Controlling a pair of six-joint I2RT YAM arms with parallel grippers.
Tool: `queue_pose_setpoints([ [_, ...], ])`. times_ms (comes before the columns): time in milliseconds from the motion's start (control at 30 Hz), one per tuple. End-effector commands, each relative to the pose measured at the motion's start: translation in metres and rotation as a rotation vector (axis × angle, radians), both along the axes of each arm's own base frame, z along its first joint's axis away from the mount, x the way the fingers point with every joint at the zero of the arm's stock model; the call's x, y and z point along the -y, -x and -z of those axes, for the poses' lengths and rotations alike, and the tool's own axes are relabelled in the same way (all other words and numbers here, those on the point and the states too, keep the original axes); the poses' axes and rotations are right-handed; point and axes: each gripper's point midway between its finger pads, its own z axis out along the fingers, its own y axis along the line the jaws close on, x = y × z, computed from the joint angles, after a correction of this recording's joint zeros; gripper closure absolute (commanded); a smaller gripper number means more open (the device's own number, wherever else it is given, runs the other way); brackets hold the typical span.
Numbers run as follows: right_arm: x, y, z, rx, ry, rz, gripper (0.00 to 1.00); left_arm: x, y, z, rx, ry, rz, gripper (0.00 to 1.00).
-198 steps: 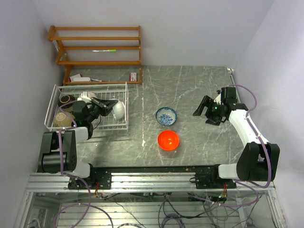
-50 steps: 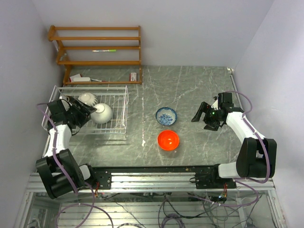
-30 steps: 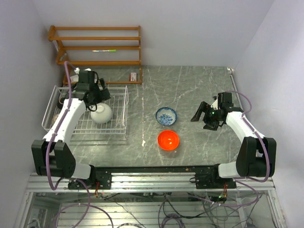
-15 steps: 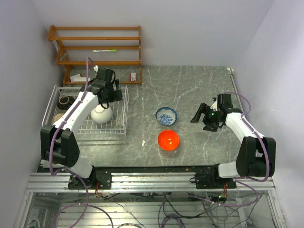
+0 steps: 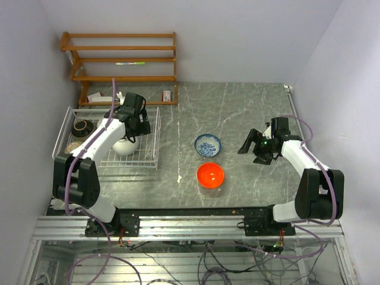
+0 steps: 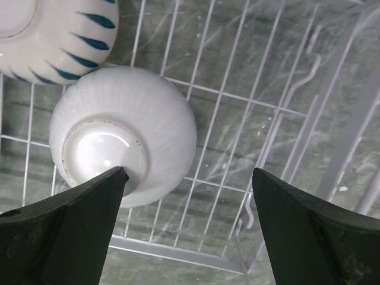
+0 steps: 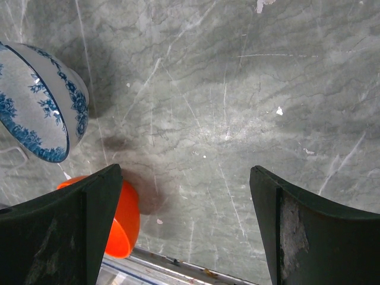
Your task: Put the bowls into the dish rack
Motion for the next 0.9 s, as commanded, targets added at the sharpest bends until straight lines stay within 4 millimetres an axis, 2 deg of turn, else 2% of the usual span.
queue_pose_setpoints([
  [0, -0.001, -0.004, -0.002, 0.021, -0.004, -0.013, 0.11, -0.024, 0.022, 0.01, -0.044, -0.104, -0.072, 0.01],
  [333, -0.001, -0.001, 0.001, 0.02, -0.007, -0.011, 0.11, -0.048, 0.069, 0.026, -0.138, -0.169, -0.154, 0.01],
  [433, -0.003, 0.002, 0.004, 0.015, -0.014, -0.012, 0.11, -0.056, 0.076, 0.025, -0.137, -0.199, -0.177, 0.01],
  [633, -0.003, 0.003, 0.005, 0.018, -0.018, -0.011, 0.11, -0.077, 0.071, 0.019, -0.121, -0.237, -0.221, 0.01],
  [867, -0.001, 0.004, 0.002, 0.026, -0.004, -0.011, 0.11, -0.092, 0.049, 0.002, -0.055, -0.258, -0.269, 0.01],
])
